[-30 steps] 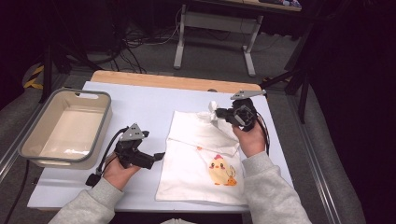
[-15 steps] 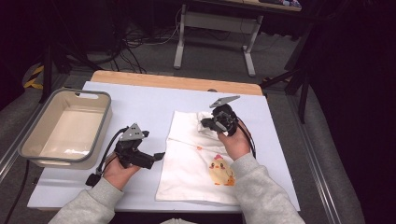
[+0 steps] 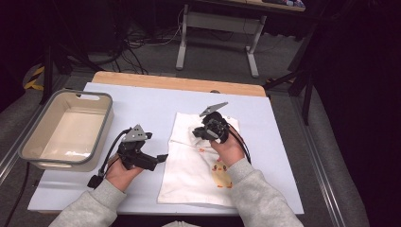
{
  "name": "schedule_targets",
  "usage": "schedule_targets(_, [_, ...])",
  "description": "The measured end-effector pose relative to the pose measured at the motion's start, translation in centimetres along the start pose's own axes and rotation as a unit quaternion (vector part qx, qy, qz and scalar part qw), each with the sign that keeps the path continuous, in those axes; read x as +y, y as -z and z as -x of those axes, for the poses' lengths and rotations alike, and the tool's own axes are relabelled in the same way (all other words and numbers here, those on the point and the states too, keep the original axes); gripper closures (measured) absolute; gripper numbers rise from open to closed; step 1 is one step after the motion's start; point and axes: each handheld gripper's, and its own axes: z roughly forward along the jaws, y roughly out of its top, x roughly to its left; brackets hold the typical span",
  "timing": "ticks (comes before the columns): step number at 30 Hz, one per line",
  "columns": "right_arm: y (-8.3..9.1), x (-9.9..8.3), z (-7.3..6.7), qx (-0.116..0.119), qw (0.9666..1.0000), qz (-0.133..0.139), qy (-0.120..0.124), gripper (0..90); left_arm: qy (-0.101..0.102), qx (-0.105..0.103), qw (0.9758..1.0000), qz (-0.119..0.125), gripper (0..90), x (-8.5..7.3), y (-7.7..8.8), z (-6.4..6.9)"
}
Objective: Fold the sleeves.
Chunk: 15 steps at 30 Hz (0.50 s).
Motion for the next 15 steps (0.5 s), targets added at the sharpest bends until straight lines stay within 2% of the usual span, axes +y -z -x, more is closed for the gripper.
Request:
schedule_targets(2, [0.2, 0.0, -0.2, 0.006, 0.9999, 0.009, 0.003, 73.2, -0.002, -0.001, 1.0000, 0.000, 0.2, 0.0, -0.1, 0.0])
schedule_targets(4, [0.6, 0.0, -0.2, 0.002, 0.9999, 0.016, 0.005, 72.0, -0.001, -0.002, 1.0000, 0.000, 0.2, 0.0, -0.1, 0.0])
schedule_targets(8, [1.4, -0.5, 0.4, -0.016, 0.9994, 0.028, -0.009, 74.0, -0.001, -0.002, 1.0000, 0.000, 0.2, 0.1, -0.2, 0.0])
schedule_targets(11, [1.4, -1.0, 1.0, -0.024, 0.9993, 0.020, -0.022, 80.9, -0.001, -0.001, 1.0000, 0.002, 0.2, 0.1, -0.1, 0.0])
schedule_targets(15, [0.8, -1.6, 1.1, -0.028, 0.9993, 0.007, -0.023, 84.5, 0.000, -0.001, 1.0000, 0.001, 0.3, 0.1, -0.2, 0.0])
